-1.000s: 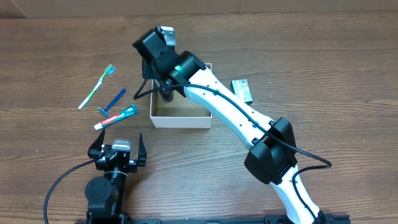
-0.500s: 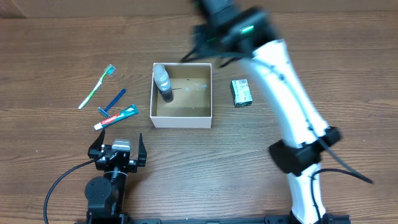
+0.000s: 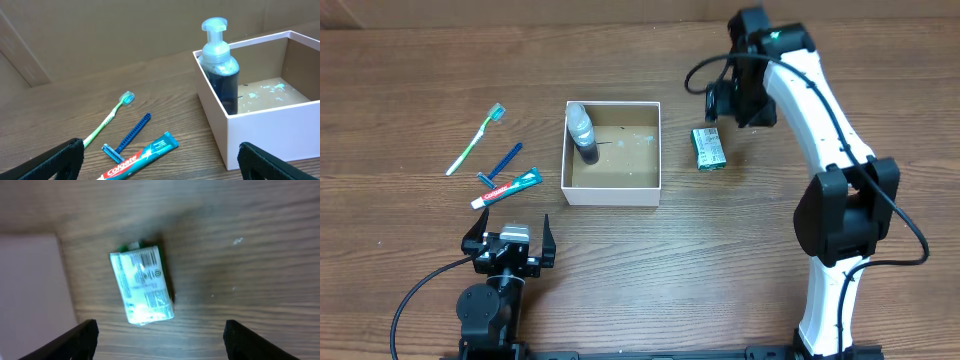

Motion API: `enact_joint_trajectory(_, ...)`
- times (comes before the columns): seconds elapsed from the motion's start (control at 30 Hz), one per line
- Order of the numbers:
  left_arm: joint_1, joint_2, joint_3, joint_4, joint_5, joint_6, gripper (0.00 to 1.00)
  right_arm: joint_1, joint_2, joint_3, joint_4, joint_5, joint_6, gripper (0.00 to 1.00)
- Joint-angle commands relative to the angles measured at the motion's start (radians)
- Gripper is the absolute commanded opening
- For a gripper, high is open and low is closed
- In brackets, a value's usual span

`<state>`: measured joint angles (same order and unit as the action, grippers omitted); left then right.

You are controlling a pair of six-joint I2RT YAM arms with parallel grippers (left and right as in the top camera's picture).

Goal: Pack container
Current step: 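Lower the right gripper onto the green soap bar and grasp it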

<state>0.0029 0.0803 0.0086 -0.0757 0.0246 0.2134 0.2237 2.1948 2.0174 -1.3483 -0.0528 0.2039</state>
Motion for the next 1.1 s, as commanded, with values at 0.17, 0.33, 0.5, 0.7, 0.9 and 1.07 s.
enact_joint_trajectory(0.17, 0.010, -0.008, -0.004, -0.002, -0.006, 0.008, 1.00, 0.024, -0.006, -0.139, 0.070, -0.117, -0.134, 0.84)
enact_joint_trajectory(0.33, 0.010, -0.008, -0.004, -0.002, -0.006, 0.008, 1.00, 0.050, -0.006, -0.193, 0.131, -0.116, -0.161, 0.84)
enact_joint_trajectory(0.5, 0.010, -0.008, -0.004, -0.002, -0.006, 0.008, 1.00, 0.050, -0.005, -0.280, 0.230, -0.094, -0.159, 0.86)
enact_joint_trajectory(0.7, 0.010, -0.008, -0.004, -0.001, -0.006, 0.008, 1.00, 0.050, -0.005, -0.332, 0.302, -0.034, -0.159, 0.86)
enact_joint_trajectory(0.9, 0.010, -0.008, -0.004, -0.002, -0.006, 0.008, 1.00, 0.050, -0.005, -0.365, 0.358, -0.024, -0.161, 0.82)
enact_joint_trajectory(1.07, 0.010, -0.008, -0.004, -0.002, -0.006, 0.008, 1.00, 0.050, -0.004, -0.395, 0.410, -0.014, -0.176, 0.77)
